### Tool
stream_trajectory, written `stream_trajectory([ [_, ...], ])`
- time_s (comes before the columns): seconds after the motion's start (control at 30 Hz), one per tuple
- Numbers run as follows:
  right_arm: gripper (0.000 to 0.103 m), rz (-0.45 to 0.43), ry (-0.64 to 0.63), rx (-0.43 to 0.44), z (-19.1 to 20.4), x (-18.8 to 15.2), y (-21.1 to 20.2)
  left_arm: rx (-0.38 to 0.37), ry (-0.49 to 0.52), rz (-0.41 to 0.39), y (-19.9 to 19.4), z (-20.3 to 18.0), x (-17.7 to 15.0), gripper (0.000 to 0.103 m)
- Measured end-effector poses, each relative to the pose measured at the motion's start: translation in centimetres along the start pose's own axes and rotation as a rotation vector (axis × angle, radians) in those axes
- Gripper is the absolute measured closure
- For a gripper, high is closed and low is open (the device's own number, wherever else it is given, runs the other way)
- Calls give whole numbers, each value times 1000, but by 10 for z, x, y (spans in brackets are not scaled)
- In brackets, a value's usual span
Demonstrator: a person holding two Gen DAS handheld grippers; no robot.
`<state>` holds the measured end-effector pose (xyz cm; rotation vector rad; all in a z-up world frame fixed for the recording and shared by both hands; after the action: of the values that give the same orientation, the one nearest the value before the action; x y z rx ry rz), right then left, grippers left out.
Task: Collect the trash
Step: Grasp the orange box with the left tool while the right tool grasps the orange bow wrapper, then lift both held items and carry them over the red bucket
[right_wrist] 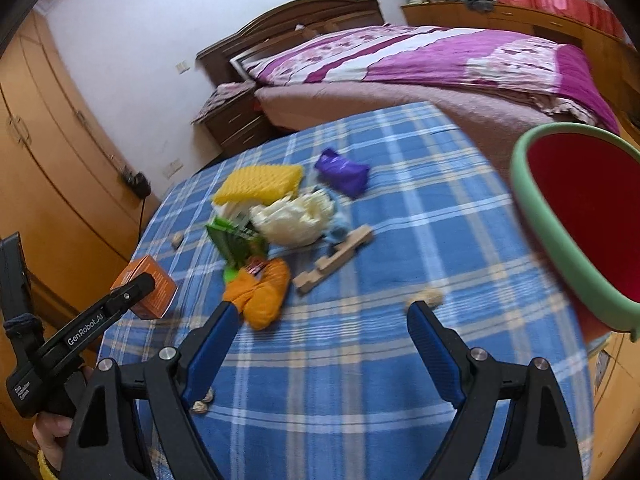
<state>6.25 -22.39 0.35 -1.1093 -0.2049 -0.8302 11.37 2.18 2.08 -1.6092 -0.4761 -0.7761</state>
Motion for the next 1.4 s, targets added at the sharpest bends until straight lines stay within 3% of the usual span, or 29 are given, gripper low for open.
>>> stream_trajectory([
  [0.43,50,81,-83,31,39,-13,42,22,-30,20,6,17,-14,55],
  [0.7,59,100,-97,20,46,-18,56,18,-35,23,8,20,-18,55],
  [0.93,74,115,-71,3,42,-16,63,18,-34,24,9,21,-18,55],
  [1.23,82,113,-58,21,36,-16,61,20,-32,27,6,19,-17,55],
  [1.4,82,67,-68,51,38,-13,44,28,-30,5,-5,17,-15,55],
])
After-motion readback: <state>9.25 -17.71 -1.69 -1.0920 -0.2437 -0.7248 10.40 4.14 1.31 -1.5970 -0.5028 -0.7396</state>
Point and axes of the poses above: each gripper's, at about its wrist camera, not at the fingertips, and y roughly the way its jaws point, z to its left, x to its top, the point moved 1 cm from there along y, roughly the way its jaws point, and after that the axes turned 12 degrees about y, right-handed, at the moved point
